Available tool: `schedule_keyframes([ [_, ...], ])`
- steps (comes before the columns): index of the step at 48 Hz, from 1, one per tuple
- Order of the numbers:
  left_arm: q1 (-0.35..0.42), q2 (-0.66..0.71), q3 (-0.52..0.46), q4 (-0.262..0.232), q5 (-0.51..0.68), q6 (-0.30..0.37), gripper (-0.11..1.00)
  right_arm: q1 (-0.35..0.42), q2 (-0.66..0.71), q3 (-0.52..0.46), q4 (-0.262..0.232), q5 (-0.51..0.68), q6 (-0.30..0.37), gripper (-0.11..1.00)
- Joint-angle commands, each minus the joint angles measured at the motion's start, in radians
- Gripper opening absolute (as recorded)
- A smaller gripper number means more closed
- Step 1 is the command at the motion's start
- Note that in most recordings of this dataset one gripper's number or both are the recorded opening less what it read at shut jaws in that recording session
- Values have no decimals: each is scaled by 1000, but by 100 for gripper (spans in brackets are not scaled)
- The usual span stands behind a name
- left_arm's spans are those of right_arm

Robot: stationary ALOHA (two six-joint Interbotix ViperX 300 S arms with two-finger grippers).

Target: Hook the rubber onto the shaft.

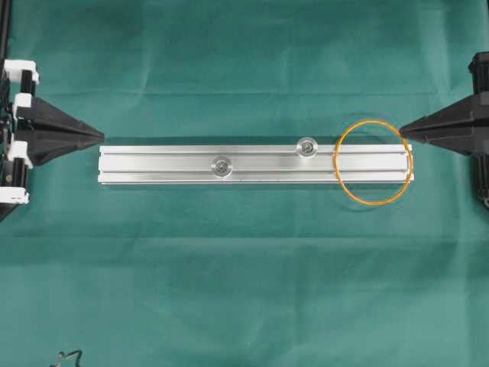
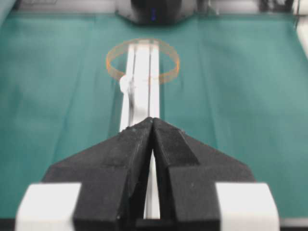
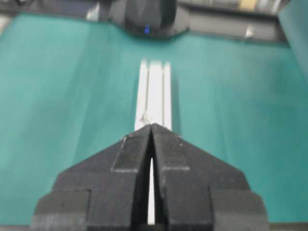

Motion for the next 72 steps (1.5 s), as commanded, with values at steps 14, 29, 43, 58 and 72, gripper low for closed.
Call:
schedule_keyframes([
  [14,-3,3,-72,3,307,-2,0,0,71,-106,3,373,51,3],
  [29,-3,3,-72,3,307,-2,0,0,95,-118,5,379,55,3],
  [43,-2,3,-74,3,307,-2,0,0,107,-146,6,486,84,3],
  [58,-2,3,-74,3,307,-3,0,0,178,-192,6,793,147,3],
  [72,-3,5,-72,3,307,-2,0,0,236,-239,3,925,149,3],
])
